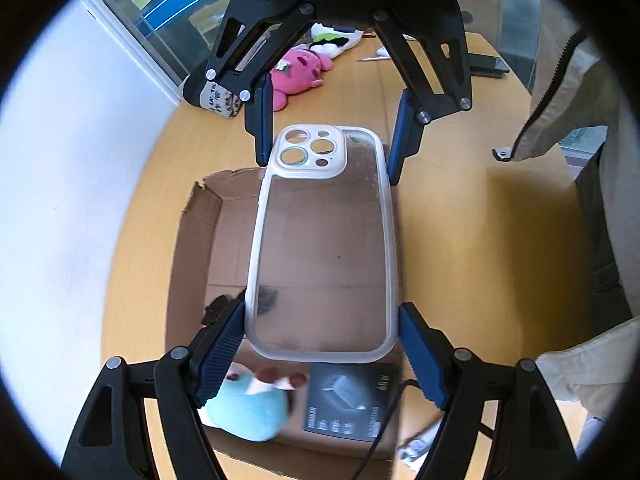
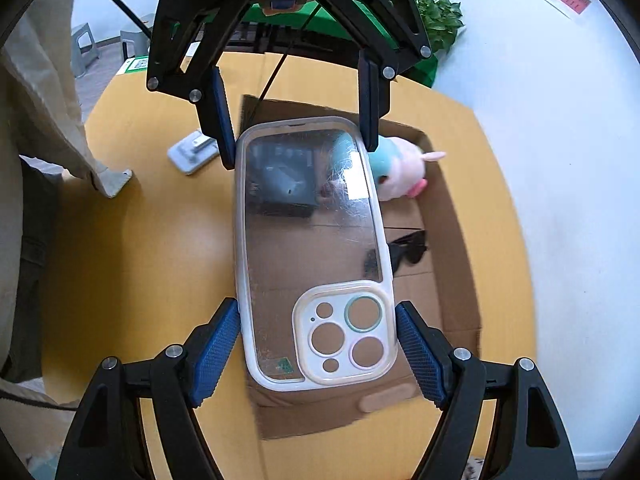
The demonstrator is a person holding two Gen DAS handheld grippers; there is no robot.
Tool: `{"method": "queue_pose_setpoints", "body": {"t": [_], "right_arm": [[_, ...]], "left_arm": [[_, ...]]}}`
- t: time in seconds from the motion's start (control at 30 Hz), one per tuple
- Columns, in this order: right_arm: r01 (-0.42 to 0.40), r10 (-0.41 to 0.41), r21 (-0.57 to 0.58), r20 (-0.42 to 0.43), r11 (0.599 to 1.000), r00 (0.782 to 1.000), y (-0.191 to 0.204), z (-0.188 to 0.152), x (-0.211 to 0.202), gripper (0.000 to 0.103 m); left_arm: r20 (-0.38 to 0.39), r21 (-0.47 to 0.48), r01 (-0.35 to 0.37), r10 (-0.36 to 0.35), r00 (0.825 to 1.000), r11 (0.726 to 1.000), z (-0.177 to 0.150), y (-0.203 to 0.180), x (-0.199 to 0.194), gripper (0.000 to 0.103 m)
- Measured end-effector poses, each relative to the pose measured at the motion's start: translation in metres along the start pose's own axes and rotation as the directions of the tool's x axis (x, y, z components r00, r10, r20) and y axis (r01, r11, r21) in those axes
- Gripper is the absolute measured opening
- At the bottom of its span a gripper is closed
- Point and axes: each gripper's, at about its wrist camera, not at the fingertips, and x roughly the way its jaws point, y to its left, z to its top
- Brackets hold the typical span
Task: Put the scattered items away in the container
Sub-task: 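Carry the phone case with both grippers over the cardboard box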
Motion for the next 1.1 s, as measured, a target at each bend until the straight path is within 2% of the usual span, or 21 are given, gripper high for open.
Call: {"method": "queue_pose_setpoints", "body": {"t": [0.13, 0.3, 0.37, 0.63, 0.8, 1.1], "right_arm": [[-0.020, 0.020, -0.005, -0.019, 1.000, 1.000, -0.012, -0.007, 0.007, 0.082], [-0.077, 0.077, 0.005, -0.038, 0.997, 0.996, -0.019, -0.023, 0.038, 0.082], [-0.100, 0.100, 0.011, -0.049, 0.995, 0.994, -0.031, -0.028, 0.070, 0.082], [-0.200, 0.203, 0.035, -0.113, 0.979, 0.973, -0.035, -0.059, 0.137, 0.082], [-0.254, 0.260, 0.061, -0.134, 0.965, 0.956, -0.028, -0.069, 0.170, 0.082], [-0.300, 0.311, 0.094, -0.143, 0.949, 0.940, -0.023, -0.073, 0.190, 0.082]], "left_arm": [[-0.009, -0.005, 0.019, -0.019, 1.000, 1.000, -0.007, 0.009, 0.019, 0.077], [-0.019, -0.027, 0.079, -0.080, 0.997, 0.996, -0.013, 0.012, 0.063, 0.077], [-0.020, -0.042, 0.108, -0.108, 0.994, 0.993, -0.016, 0.012, 0.086, 0.077], [-0.051, -0.089, 0.214, -0.219, 0.974, 0.973, -0.030, 0.010, 0.171, 0.076], [-0.081, -0.102, 0.272, -0.280, 0.956, 0.957, -0.037, 0.003, 0.203, 0.076], [-0.122, -0.106, 0.309, -0.321, 0.939, 0.945, -0.046, -0.007, 0.230, 0.077]]}}
